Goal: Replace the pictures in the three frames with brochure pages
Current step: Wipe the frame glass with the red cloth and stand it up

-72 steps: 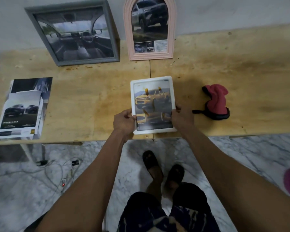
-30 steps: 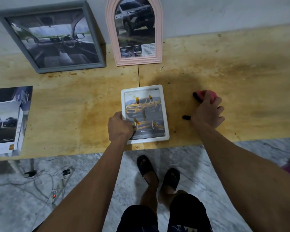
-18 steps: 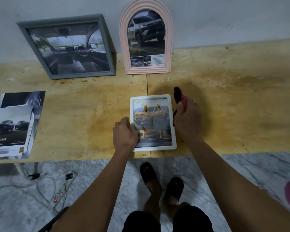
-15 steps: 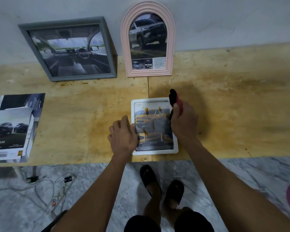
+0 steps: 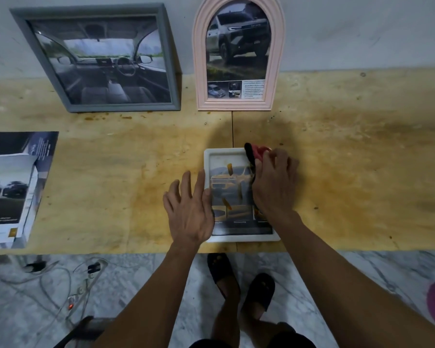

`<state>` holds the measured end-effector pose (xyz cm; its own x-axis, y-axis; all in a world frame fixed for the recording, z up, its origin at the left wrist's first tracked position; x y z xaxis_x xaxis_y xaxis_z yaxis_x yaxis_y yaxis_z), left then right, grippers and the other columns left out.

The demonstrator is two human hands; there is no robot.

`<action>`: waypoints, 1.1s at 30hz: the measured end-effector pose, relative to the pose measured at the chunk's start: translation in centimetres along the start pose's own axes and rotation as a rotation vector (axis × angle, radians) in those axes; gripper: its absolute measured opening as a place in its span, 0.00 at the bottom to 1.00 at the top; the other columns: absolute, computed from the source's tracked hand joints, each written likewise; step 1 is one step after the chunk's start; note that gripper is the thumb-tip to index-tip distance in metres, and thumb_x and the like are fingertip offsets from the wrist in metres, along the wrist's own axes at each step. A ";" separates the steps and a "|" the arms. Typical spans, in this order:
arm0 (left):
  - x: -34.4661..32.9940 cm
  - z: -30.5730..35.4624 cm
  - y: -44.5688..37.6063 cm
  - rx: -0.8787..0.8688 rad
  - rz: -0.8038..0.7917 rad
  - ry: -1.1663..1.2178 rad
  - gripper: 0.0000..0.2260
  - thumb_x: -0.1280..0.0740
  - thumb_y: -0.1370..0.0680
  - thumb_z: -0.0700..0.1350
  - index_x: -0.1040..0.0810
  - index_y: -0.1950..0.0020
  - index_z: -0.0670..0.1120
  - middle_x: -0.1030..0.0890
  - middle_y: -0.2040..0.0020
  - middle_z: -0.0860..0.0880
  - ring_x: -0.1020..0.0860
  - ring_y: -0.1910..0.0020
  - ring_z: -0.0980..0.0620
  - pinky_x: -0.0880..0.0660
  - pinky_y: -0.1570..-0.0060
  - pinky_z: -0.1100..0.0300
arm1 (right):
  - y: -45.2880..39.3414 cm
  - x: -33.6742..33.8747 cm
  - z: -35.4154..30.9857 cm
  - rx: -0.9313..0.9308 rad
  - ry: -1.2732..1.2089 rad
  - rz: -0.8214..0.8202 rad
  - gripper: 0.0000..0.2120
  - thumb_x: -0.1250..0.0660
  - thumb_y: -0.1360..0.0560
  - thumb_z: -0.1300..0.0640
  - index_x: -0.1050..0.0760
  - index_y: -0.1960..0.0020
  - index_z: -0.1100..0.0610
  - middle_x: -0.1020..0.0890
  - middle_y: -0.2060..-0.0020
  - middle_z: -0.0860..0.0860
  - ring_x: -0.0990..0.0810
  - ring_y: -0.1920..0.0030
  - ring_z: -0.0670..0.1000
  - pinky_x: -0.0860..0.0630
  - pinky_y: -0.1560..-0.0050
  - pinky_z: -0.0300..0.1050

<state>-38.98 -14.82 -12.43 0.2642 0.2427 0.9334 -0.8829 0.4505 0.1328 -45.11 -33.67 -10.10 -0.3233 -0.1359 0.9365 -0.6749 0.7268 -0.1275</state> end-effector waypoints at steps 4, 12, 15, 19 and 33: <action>-0.3 -0.1 0.0 0.024 -0.009 -0.019 0.23 0.57 0.15 0.57 0.43 0.21 0.58 0.42 0.20 0.50 0.43 0.24 0.42 0.45 0.27 0.38 | 0.1 -1.1 -0.9 0.089 -0.052 -0.013 0.13 0.39 0.24 0.63 0.24 0.41 0.64 0.23 0.46 0.62 0.31 0.46 0.62 0.26 0.49 0.57; -0.7 -0.4 -0.1 0.057 -0.014 -0.029 0.22 0.58 0.16 0.58 0.46 0.21 0.61 0.43 0.20 0.52 0.45 0.23 0.44 0.50 0.27 0.37 | -0.4 -1.5 -1.8 0.008 -0.198 0.020 0.11 0.39 0.22 0.64 0.21 0.43 0.63 0.21 0.47 0.60 0.26 0.50 0.62 0.28 0.53 0.52; -0.7 -0.4 -0.1 0.061 -0.015 -0.021 0.22 0.58 0.16 0.58 0.46 0.21 0.61 0.44 0.20 0.52 0.45 0.23 0.44 0.51 0.26 0.37 | -0.7 -1.6 -2.3 0.016 -0.236 0.028 0.10 0.38 0.22 0.64 0.20 0.46 0.64 0.20 0.52 0.60 0.25 0.54 0.61 0.30 0.54 0.50; -0.6 -0.4 -0.1 0.063 -0.026 -0.014 0.22 0.58 0.16 0.58 0.46 0.21 0.62 0.45 0.19 0.52 0.47 0.22 0.44 0.52 0.26 0.37 | -0.6 -1.6 -3.9 0.065 -0.308 0.005 0.14 0.42 0.23 0.60 0.20 0.48 0.65 0.20 0.55 0.60 0.24 0.56 0.60 0.27 0.55 0.53; -0.7 -0.4 -0.1 0.079 -0.018 0.013 0.22 0.59 0.16 0.58 0.46 0.21 0.62 0.45 0.19 0.53 0.47 0.22 0.45 0.54 0.25 0.38 | -0.3 -2.3 -7.5 0.174 -0.326 -0.372 0.14 0.43 0.18 0.58 0.21 0.42 0.60 0.23 0.48 0.58 0.24 0.50 0.57 0.28 0.49 0.48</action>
<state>-38.90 -14.68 -13.27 0.2844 0.2465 0.9265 -0.9059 0.3854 0.1756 -39.17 -28.55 -9.73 -0.2120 -0.5863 0.7819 -0.8745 0.4710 0.1160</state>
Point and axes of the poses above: each hand's wrist, its own y-axis away from the middle knuckle, its own x-axis out of the back of the hand, z = x × y, the point moved 4 cm from there along -y, towards the middle knuckle
